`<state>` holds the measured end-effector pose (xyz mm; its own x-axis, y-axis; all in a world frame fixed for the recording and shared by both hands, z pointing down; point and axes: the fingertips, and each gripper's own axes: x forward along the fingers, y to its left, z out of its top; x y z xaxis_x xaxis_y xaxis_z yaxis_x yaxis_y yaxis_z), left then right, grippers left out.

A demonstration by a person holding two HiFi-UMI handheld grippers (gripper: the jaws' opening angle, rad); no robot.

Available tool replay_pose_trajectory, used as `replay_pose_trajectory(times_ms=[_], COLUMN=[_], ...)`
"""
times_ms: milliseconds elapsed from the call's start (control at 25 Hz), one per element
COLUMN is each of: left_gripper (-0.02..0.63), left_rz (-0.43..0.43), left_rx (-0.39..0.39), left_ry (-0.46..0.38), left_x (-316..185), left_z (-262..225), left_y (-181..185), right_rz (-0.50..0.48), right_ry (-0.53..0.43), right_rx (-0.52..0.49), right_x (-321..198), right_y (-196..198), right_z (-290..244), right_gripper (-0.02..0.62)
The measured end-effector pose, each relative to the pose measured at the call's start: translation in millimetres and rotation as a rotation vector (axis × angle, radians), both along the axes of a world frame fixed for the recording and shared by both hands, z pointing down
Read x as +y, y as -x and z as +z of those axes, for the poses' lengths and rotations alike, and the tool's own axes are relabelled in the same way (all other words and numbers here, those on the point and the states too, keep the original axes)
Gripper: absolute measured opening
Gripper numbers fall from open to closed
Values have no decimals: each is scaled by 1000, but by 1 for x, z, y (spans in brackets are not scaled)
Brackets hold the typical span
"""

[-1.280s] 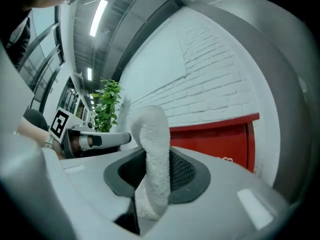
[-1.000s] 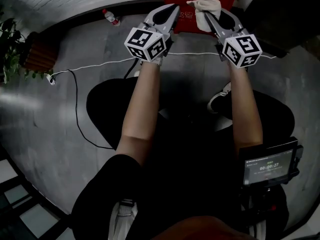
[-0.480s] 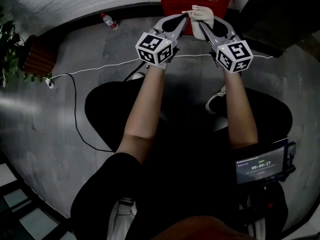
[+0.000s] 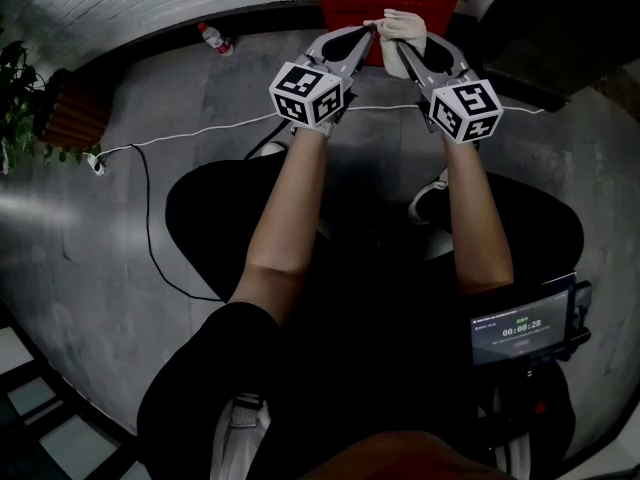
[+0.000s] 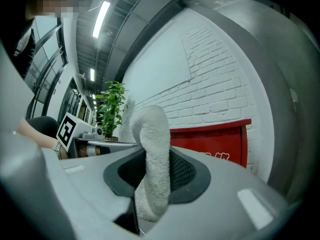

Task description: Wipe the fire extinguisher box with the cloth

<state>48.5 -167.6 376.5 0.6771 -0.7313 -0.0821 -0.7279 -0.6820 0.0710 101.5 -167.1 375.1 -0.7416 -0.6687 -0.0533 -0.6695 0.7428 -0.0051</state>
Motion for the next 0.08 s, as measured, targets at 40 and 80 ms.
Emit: replay_pose_trajectory(times_ms=[40,80], left_gripper=[2,2], left_rz=[-1,-3], left_rx=[-1,-2], left_ry=[2,4], left_x=[-2,-4], left_z=[0,0], left_y=[-1,-2], right_rz=[1,2], right_ry=[3,5], right_rx=[-5,-10], right_x=[-2,-4], right_y=[-2,-4], right_z=[0,-1], right_gripper=[103,103])
